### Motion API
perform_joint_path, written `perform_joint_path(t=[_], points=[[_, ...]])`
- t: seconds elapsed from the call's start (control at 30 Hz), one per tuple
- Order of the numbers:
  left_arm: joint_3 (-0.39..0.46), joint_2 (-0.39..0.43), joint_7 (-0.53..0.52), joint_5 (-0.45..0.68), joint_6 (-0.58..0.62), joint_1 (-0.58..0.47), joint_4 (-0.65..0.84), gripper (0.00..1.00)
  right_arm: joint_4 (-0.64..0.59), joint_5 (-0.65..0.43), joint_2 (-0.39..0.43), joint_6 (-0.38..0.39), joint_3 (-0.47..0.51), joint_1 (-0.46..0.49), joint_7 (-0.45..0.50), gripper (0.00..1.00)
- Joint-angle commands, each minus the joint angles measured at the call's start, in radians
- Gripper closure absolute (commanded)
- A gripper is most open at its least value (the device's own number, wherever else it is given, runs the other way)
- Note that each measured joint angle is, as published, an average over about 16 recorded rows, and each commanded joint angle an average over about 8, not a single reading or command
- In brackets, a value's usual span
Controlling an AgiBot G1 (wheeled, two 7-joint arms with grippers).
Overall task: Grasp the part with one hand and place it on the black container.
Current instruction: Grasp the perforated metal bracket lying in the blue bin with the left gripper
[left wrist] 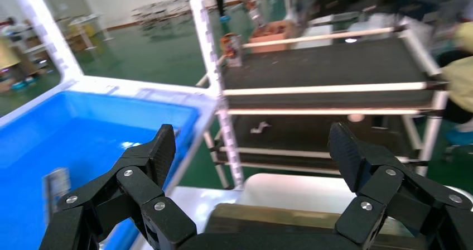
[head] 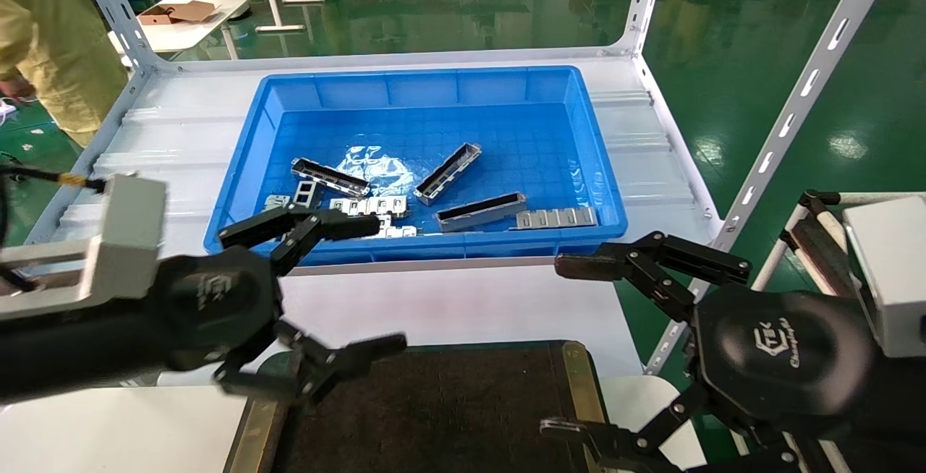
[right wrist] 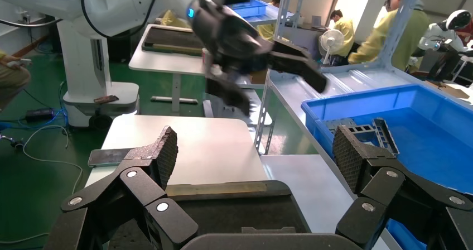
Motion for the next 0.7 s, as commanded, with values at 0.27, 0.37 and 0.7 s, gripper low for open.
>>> perform_joint_path(t=[0.27,0.37,0.7], points=[[0.057,0.107,0.003,0.143,-0.133,-0.069,0.056,0.0,0.0,0.0,0.0,0.0,-0.001,0.0,0.0,0.0],[0.08,0.151,0.004,0.199,-0.181,-0.099,0.094,0.0,0.0,0.001,0.0,0.0,-0.001,0.0,0.0,0.0],[0.153,0.322,0.02,0.368,-0.351,-0.209,0.286,0.0,0.0,0.001,0.001,0.001,-0.002,0.0,-0.001,0.0]])
